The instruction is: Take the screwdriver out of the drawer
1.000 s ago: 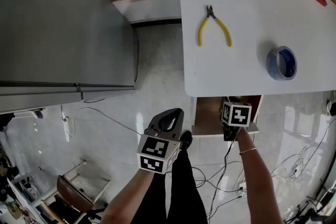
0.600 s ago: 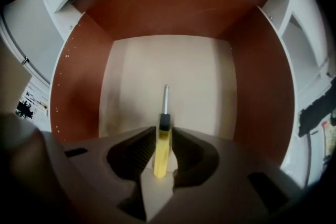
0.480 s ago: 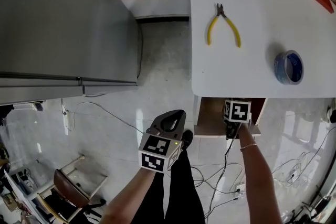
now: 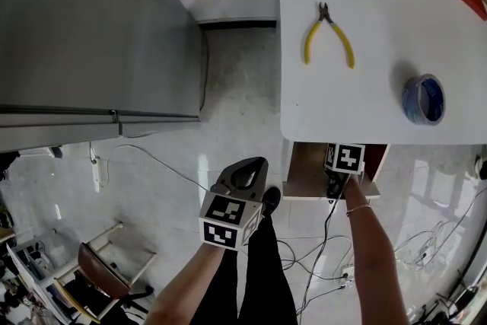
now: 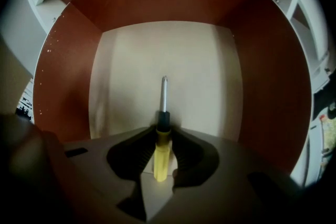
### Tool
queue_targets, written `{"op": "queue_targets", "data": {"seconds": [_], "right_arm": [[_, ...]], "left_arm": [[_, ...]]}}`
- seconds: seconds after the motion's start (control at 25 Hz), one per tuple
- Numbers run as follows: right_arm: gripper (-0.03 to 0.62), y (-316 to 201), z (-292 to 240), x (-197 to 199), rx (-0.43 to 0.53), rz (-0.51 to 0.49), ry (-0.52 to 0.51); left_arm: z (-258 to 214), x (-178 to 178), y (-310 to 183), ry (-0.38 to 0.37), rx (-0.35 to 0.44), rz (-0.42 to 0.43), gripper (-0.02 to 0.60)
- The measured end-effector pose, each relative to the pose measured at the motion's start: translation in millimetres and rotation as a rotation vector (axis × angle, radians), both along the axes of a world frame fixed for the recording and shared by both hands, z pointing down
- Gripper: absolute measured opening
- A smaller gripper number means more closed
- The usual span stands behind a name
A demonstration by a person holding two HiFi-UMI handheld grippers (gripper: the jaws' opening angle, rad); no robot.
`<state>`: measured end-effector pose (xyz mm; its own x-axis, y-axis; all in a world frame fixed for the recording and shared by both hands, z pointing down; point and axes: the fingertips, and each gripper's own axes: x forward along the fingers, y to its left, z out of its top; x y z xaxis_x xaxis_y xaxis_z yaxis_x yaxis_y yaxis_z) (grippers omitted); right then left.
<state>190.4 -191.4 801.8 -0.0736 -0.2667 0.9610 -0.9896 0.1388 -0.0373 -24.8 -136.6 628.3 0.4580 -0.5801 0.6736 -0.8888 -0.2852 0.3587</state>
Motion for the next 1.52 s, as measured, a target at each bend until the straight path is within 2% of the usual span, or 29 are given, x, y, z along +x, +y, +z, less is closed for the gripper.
{"op": "queue_targets", "data": {"seconds": [0.24,0.4,0.56,1.08,1.52], "right_arm": [[0.083,-2,0,-9,0.007,0.004,-0.014],[0.078,1,0,0,0.001,0.012,0.037],[0.075,3,-4,0,-0.003,0.019,0.037],[0.075,12,-53,-1,-0.014,0.090,-0.063],[0.076,35,-115,-7,0.033,0.168,-0.184]], "left_arm": [[1,1,0,0.001,0.001,0.005,-0.006],[-1,4,5,0.003,-0.004,0.007,-0.006],[-3,3,7,0.006,-0.006,0.003,-0.006],[-29,3,1,0.023,0.035,0.006,-0.006],[-62,21,3,0.039,0.074,0.079,-0.006]]}}
